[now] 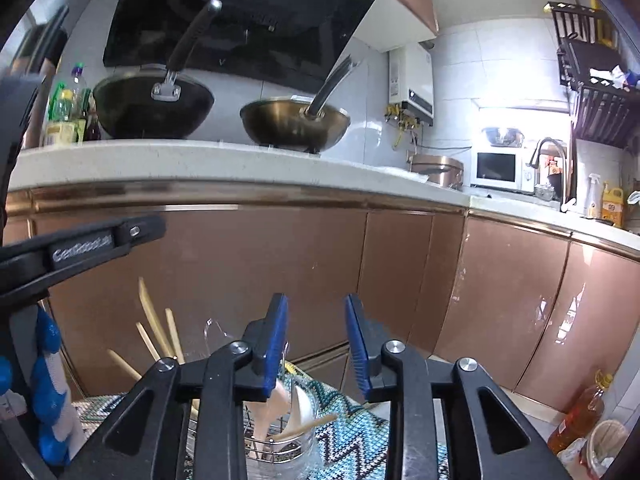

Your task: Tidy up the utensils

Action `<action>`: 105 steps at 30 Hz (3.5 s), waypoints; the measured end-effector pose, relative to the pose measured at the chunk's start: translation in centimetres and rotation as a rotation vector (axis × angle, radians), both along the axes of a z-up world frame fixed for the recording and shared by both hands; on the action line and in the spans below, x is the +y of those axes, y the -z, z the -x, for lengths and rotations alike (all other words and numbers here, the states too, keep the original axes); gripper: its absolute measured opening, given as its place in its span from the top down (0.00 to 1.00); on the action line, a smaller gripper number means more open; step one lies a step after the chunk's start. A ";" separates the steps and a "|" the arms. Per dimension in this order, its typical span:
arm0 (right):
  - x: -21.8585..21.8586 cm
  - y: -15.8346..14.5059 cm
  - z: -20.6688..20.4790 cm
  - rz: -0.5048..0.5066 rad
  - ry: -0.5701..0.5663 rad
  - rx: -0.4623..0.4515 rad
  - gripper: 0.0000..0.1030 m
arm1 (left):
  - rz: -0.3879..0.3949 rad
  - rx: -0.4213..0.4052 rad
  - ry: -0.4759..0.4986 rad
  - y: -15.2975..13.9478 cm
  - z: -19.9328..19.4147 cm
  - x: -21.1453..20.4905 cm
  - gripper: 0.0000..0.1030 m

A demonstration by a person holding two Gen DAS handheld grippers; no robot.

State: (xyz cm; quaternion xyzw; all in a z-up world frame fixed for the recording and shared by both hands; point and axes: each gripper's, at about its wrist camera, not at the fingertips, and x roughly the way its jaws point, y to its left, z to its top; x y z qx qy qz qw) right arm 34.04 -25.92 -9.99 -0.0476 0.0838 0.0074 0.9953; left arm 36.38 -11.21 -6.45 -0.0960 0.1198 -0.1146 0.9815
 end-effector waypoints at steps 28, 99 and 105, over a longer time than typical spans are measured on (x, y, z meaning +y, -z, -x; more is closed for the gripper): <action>-1.2 -8.3 21.6 -0.101 0.093 -0.058 0.10 | -0.146 -0.064 -0.110 -7.2 22.5 4.4 0.41; 3.0 -10.3 33.3 -0.016 0.219 -0.131 0.00 | -0.090 -0.100 -0.158 -8.5 32.5 9.2 0.33; 1.8 -9.7 32.0 -0.042 0.211 -0.102 0.00 | -0.105 -0.092 -0.164 -7.7 31.3 8.2 0.33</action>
